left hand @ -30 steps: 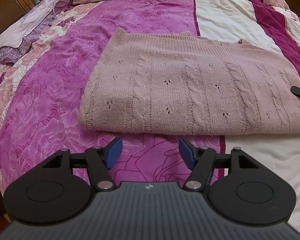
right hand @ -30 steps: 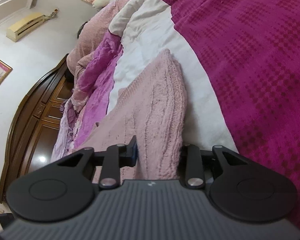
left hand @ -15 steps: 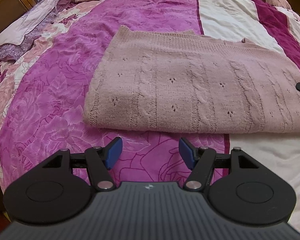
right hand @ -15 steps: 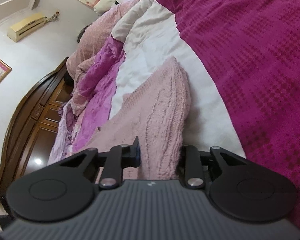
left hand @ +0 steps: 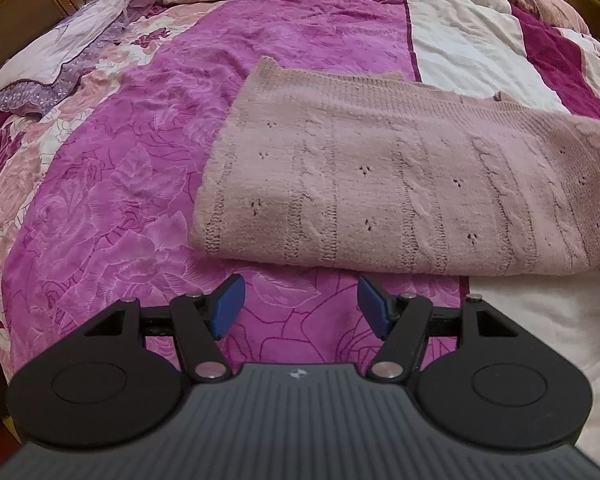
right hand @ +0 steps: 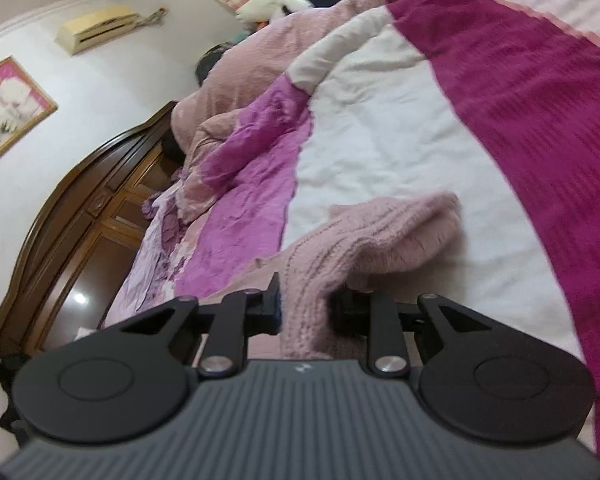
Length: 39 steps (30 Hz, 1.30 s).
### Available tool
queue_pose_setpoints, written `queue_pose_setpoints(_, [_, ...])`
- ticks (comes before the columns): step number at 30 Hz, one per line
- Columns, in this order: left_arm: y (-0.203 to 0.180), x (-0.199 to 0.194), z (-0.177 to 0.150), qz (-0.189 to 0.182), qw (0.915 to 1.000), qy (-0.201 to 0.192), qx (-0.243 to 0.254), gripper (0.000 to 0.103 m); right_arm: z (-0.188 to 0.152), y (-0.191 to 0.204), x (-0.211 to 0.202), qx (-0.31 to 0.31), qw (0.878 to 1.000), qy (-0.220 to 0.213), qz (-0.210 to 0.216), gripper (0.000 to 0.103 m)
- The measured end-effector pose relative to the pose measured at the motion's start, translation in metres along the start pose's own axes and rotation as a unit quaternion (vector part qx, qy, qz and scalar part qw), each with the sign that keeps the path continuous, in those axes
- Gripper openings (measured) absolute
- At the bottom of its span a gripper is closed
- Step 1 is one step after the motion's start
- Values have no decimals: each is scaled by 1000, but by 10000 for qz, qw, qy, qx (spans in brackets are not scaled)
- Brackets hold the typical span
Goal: Fold small clothes
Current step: 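Grasp the cardigan end with the right tool and lift it over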
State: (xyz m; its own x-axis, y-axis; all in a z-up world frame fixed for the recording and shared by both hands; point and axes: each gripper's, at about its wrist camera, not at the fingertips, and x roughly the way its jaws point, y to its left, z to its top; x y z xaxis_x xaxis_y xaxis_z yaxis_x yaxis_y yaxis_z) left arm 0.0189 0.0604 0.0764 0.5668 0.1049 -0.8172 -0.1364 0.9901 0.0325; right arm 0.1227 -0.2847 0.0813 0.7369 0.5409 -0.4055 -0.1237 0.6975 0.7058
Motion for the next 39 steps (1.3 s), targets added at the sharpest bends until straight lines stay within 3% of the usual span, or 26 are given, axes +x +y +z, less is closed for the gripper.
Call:
queue_pose_setpoints(9, [23, -5, 1, 1, 9997, -122, -226, 70, 4, 48, 12, -410, 9990, 55, 162, 25])
queue_pose_setpoints(18, [47, -5, 1, 54, 9989, -88, -447, 70, -2, 99, 45, -908, 9945, 374, 355, 25])
queue_pose_setpoints(26, [65, 3, 0, 33, 9977, 8, -679, 70, -26, 142, 90, -1491, 9846, 864, 296, 25])
queue_pose_setpoints(33, [80, 7, -2, 50, 9963, 16, -861, 70, -48, 162, 128, -1762, 9759, 1266, 249, 25])
queue_pose_setpoints(39, [89, 10, -5, 55, 9951, 40, -983, 70, -80, 163, 169, -1905, 9641, 1847, -52, 27])
